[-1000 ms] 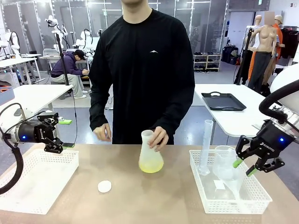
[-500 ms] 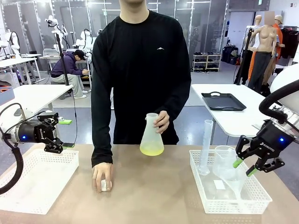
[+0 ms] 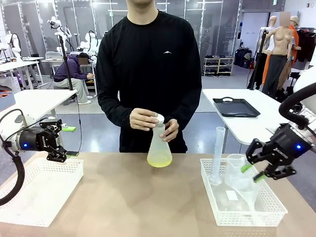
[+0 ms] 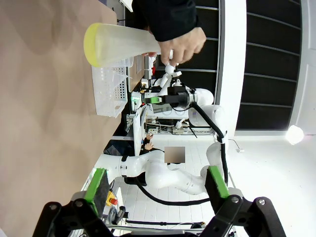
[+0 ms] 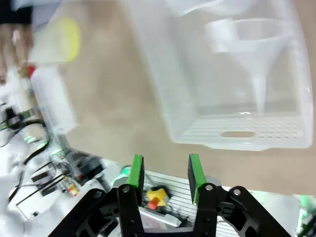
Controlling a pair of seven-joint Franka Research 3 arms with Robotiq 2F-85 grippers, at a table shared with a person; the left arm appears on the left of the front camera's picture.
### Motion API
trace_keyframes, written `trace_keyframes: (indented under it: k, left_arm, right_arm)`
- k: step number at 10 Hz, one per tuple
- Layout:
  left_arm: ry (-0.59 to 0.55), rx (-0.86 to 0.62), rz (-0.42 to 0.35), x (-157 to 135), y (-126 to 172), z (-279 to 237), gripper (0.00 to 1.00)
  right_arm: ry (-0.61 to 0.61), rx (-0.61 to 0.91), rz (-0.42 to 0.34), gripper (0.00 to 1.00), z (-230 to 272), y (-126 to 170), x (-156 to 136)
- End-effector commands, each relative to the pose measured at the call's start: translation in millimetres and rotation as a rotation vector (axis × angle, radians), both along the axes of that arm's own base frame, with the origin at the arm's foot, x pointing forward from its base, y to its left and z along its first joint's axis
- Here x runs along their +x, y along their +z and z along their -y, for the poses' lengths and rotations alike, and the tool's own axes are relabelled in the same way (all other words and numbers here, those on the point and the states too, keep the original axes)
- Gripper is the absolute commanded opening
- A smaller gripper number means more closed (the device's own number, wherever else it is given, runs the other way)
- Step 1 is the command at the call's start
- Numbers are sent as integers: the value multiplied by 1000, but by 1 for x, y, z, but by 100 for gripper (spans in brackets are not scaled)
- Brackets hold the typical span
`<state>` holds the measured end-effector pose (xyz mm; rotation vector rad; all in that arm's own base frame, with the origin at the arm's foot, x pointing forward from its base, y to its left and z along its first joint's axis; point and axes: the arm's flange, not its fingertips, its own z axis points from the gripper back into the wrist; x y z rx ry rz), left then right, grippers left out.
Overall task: Prepare the solutions needed for the experiment.
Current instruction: When the human places the Big flask in the center of the table, pick up the Big flask and place it in the left Organizing basket.
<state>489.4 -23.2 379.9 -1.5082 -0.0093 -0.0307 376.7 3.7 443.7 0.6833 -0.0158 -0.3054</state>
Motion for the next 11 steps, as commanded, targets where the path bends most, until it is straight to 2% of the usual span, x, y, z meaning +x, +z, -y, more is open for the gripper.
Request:
trace_keyframes:
  k: [1, 3, 4, 7, 9, 11]
  left_arm:
    - [2, -4, 1, 0, 2, 0, 100]
    - [2, -4, 1, 0, 2, 0, 100]
    - [2, -4, 1, 0, 2, 0, 100]
    - [2, -4, 1, 0, 2, 0, 100]
    - [2, -4, 1, 0, 2, 0, 100]
    - [2, -4, 1, 0, 2, 0, 100]
  right_arm:
    - [140, 229, 154, 47, -1, -19, 12]
    - [172, 366, 245, 47, 2, -28, 31]
    - [193, 464, 255, 47, 4, -34, 45]
    - [309, 625, 148, 47, 9, -44, 84]
    - [332, 682, 136, 47, 12, -54, 99]
    - [333, 705, 158, 47, 11, -60, 97]
